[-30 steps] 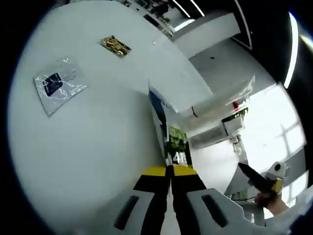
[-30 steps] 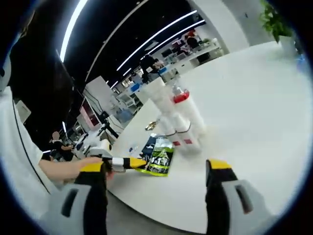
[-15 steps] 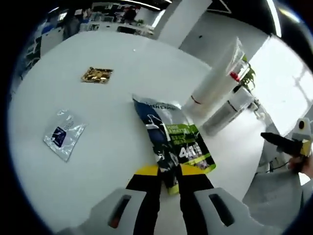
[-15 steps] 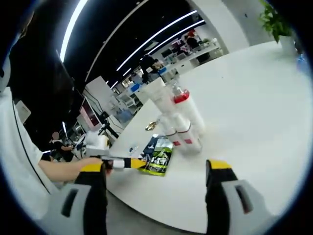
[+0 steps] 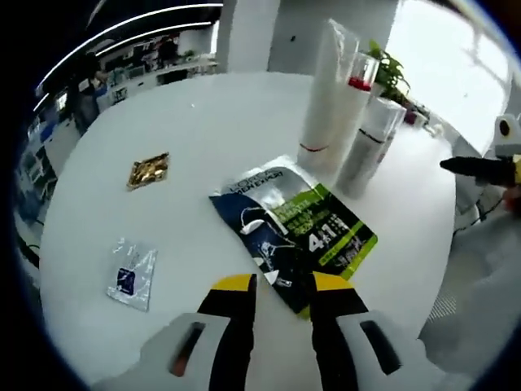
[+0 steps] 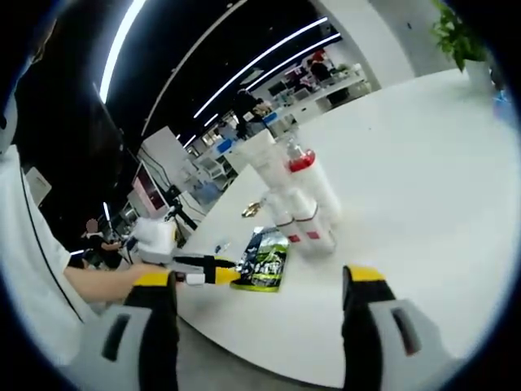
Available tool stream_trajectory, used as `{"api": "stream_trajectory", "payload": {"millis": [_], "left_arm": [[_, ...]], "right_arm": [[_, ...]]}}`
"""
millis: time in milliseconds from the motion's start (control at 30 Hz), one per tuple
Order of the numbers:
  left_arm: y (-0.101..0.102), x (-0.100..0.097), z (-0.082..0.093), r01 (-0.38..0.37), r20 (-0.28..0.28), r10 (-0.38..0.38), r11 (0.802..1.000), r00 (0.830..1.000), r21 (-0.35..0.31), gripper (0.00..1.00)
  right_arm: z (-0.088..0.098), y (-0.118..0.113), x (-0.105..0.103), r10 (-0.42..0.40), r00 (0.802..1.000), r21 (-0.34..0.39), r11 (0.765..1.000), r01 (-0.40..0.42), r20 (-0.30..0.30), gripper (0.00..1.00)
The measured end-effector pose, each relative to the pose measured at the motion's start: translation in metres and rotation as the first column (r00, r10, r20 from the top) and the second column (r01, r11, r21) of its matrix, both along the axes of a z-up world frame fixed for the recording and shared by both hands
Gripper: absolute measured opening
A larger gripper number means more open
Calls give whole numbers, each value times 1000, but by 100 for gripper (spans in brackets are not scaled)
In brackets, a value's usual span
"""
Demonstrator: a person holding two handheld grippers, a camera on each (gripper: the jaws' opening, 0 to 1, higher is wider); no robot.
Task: Arrange the skincare products in the storage area until every visible bottle or jar stands upright without overlapping.
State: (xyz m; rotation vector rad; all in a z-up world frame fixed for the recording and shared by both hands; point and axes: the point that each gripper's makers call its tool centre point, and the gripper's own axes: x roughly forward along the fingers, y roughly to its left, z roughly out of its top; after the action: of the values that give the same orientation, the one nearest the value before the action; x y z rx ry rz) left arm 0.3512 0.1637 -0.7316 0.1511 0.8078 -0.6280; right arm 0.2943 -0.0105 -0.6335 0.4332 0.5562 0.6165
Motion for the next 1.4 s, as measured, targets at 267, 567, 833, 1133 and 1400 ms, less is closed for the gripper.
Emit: {"api": "stream_trajectory", "payload": {"millis": [267, 567, 833, 1133, 1400], "left_arm": [[-23, 14, 4, 177, 69, -183, 980, 981, 87, 39], [-40, 26, -9, 287, 13, -291, 951, 957, 112, 58], [-39, 27, -14, 332, -13, -333, 935, 943, 129, 65], [-39, 30, -14, 374, -23, -374, 918, 927, 136, 65], [-39, 31, -13, 375, -41, -373, 915, 927, 150, 65]], "right_arm": [[0, -1, 0, -2, 1000, -2, 1000, 2, 1, 84], [0, -2, 0, -9, 1000, -3, 1000, 9, 1, 84], [1, -2, 1, -14, 1000, -1, 1000, 14, 1, 84], [0, -3, 1, -13, 1000, -1, 1000, 13, 1, 84], [2, -3, 1, -16, 1000, -5, 1000, 16, 8, 84]]}}
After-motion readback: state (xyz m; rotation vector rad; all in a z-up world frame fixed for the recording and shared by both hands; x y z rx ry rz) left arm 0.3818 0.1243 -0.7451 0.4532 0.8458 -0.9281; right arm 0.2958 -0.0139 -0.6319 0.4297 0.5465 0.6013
